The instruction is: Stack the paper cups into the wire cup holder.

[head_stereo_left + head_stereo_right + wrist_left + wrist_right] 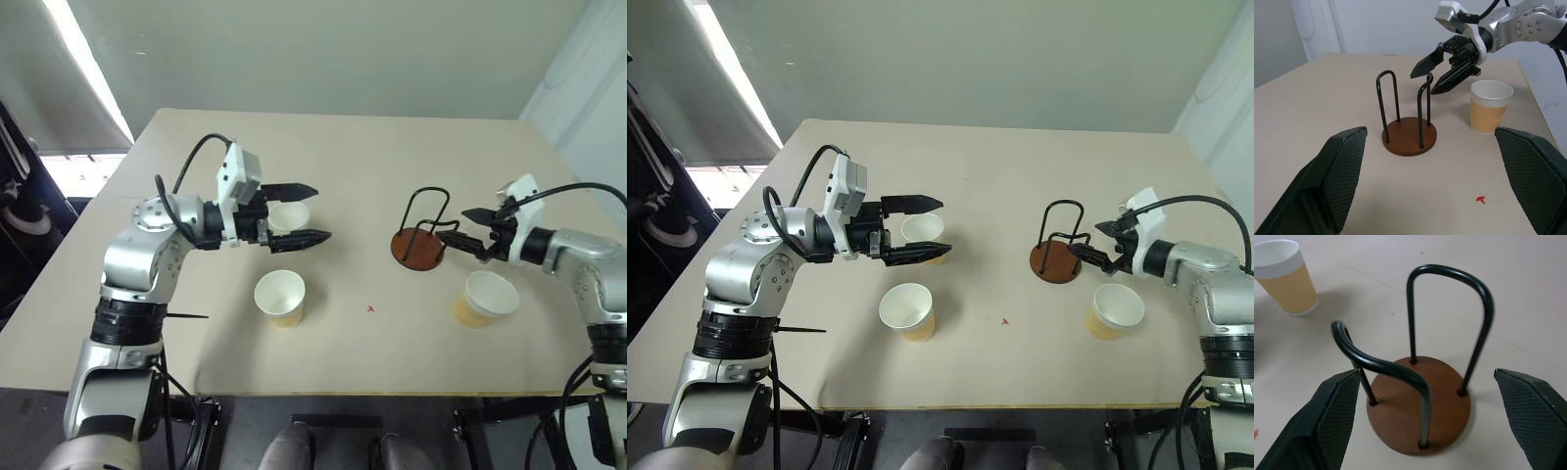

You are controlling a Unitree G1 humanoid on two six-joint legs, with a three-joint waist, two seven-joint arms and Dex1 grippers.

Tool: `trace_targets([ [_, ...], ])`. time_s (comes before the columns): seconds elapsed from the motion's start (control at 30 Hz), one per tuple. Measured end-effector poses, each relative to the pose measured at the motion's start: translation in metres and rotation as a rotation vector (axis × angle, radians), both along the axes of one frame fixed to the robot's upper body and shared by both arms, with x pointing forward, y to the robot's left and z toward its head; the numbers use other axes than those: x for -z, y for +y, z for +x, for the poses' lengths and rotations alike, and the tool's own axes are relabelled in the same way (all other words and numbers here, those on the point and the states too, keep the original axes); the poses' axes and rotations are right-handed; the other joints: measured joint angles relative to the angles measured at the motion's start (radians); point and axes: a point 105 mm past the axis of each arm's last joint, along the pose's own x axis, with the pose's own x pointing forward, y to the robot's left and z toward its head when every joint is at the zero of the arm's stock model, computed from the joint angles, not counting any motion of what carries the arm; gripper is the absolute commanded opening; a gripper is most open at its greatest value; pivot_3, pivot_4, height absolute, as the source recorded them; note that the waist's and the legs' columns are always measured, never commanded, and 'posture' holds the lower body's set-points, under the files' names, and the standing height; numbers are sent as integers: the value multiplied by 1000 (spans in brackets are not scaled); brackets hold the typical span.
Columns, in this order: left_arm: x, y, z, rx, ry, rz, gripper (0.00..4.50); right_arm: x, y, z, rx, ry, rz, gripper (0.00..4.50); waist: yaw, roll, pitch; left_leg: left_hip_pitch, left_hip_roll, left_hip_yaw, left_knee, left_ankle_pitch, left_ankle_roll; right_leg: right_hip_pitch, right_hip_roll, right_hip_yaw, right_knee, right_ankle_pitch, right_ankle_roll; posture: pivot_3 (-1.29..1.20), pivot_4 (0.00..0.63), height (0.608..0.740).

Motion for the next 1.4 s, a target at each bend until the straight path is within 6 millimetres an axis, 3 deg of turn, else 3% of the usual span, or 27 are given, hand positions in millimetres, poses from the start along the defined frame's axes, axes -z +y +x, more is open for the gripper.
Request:
trace_targets([
  [0.07,0,0,-1,0,-3,4,4500,1,1,1,-1,0,-7,3515,0,0,0,0,0,0,0,0,0,0,0,0,0,0,0,0,150,740],
  [0.37,4,7,-4,3,33,32,4500,-1,6,-2,-34,-7,-27,143,0,0,0,-1,0,0,0,0,0,-1,0,0,0,0,0,0,150,740],
  [0.4,4,8,-6,7,35,41,4500,-4,8,-4,-45,-17,-35,26,0,0,0,-1,0,0,0,0,0,-1,0,0,0,0,0,0,150,740],
  [0.83,22,23,-31,77,102,202,4500,-33,62,-53,-298,-123,-156,26,-2,0,0,-2,0,-1,0,0,-1,-2,0,0,-1,0,0,0,150,740],
  [1.07,26,29,-36,77,129,222,4500,-20,79,-72,-376,-88,-185,26,-2,0,0,-2,0,-1,0,0,-1,-2,0,-1,-1,0,0,0,150,740],
  [1.4,25,27,-38,77,119,220,4500,-3,87,-74,-404,-63,-227,26,-4,0,0,-2,0,-1,0,0,-1,-2,0,-1,-1,0,0,0,150,740],
])
